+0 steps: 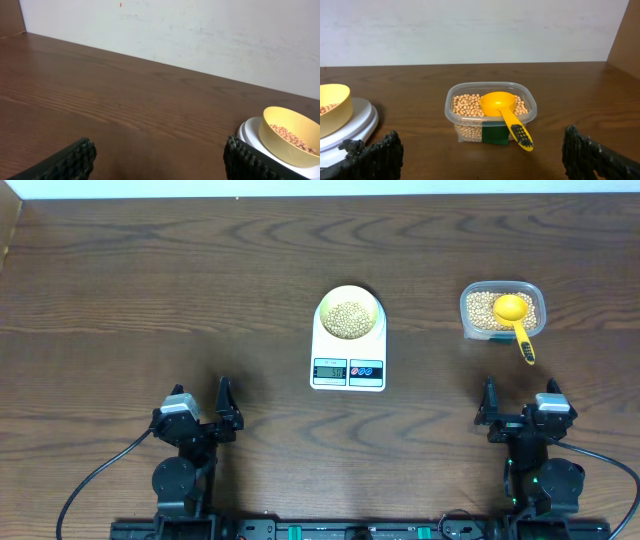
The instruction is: Scoop item into bowl and weigh 50g on scale
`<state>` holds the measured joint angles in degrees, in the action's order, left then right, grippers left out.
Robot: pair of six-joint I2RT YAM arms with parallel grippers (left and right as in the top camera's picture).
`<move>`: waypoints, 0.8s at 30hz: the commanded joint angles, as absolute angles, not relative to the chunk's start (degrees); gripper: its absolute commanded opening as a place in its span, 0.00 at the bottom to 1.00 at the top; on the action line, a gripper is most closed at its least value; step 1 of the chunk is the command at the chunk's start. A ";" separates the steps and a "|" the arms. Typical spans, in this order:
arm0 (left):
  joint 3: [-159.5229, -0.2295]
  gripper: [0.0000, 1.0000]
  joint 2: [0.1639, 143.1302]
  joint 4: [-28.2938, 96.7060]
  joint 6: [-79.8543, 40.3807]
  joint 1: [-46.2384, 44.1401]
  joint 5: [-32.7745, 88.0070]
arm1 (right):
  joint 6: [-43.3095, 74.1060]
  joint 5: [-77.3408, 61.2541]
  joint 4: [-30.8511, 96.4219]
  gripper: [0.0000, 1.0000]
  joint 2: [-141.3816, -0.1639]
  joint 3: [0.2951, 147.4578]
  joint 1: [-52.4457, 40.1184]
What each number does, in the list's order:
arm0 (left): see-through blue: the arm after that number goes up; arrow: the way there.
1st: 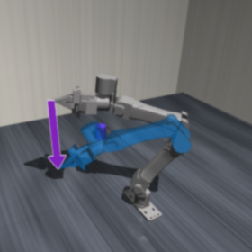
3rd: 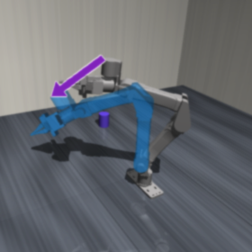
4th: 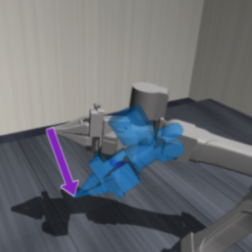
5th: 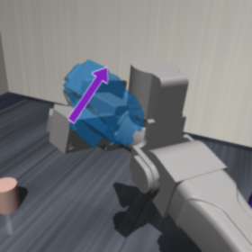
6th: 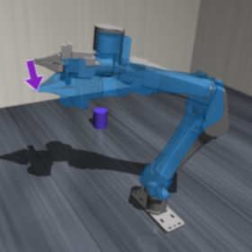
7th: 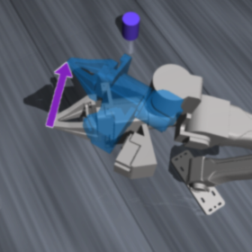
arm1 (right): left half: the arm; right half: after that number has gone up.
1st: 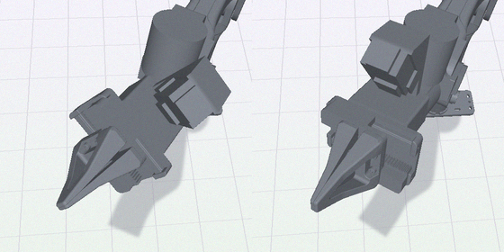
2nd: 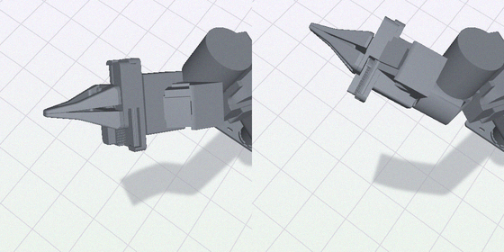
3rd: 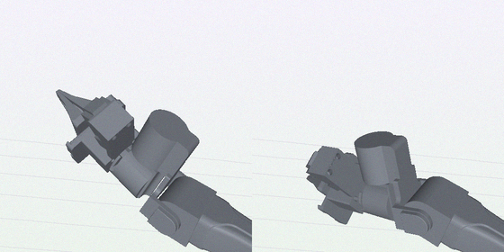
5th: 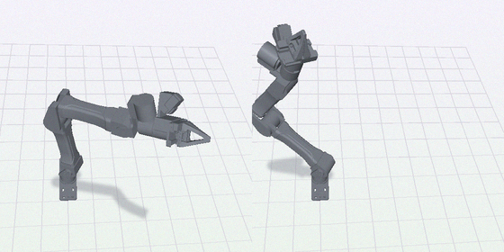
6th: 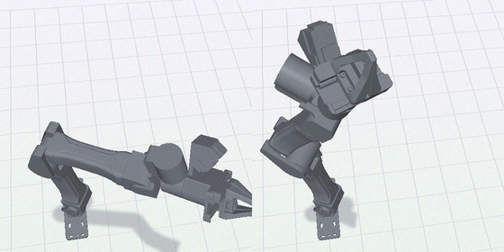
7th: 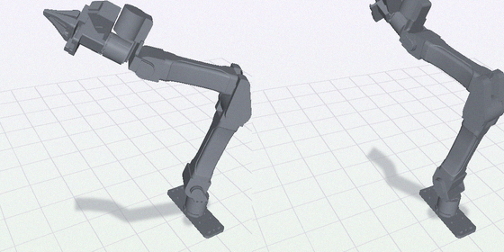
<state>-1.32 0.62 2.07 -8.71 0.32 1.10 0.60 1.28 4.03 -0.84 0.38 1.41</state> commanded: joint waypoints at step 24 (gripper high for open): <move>-0.23 0.84 0.27 4.21 -7.75 0.58 -0.49 | 0.14 1.34 4.25 0.99 -0.27 0.32 0.91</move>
